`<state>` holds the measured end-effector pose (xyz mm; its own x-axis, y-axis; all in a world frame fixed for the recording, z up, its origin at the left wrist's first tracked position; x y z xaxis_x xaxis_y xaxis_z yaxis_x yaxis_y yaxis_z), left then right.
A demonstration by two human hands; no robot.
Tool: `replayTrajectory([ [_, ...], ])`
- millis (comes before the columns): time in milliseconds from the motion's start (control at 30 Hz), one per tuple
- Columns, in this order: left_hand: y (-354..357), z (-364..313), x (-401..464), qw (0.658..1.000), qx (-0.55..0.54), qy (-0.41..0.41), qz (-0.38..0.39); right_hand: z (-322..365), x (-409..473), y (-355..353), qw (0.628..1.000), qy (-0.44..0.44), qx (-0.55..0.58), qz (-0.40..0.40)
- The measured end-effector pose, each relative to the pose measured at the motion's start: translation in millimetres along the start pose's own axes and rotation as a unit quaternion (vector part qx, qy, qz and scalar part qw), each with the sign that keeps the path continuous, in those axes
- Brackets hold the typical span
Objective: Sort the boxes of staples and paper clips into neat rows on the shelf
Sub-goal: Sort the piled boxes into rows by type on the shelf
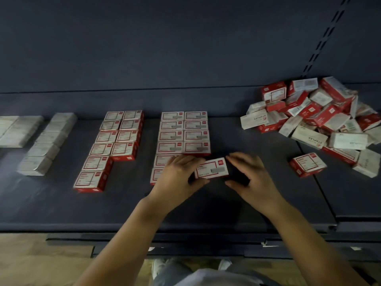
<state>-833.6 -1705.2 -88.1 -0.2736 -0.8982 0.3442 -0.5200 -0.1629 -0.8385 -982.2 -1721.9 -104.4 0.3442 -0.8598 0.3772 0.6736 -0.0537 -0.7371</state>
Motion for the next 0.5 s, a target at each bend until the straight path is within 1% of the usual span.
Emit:
replayTrajectory([
  [67, 3.4, 16.1, -0.4, 0.998, 0.06, 0.003, -0.001, -3.0, 0.0, 6.7, 1.0, 0.027, -0.01, 0.006],
  [167, 7.6, 30.5, 0.1, 0.995, 0.1, 0.0, 0.011, -1.8, 0.3, 8.5, 0.999, 0.039, -0.024, -0.013],
  [333, 5.3, 30.8, 3.3, 0.994, 0.111, -0.014, -0.016, 2.8, 4.3, 10.4, 0.998, 0.033, -0.039, -0.028],
  [500, 3.2, 31.3, 6.6, 0.994, 0.1, -0.032, -0.014, 1.6, 3.8, 7.0, 0.997, 0.048, -0.036, -0.05],
])
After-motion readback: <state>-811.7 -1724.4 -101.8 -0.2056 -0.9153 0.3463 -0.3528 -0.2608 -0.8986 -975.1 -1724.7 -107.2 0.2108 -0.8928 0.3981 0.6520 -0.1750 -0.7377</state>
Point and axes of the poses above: each hand's wrist, its own x-axis towards the middle knuckle, its own y-axis out of the palm, z = x × y, the point moved 10 cm from there along x, towards the middle knuckle, and after that the axes turned 2 degrees about -x, right-handed, at the moved point
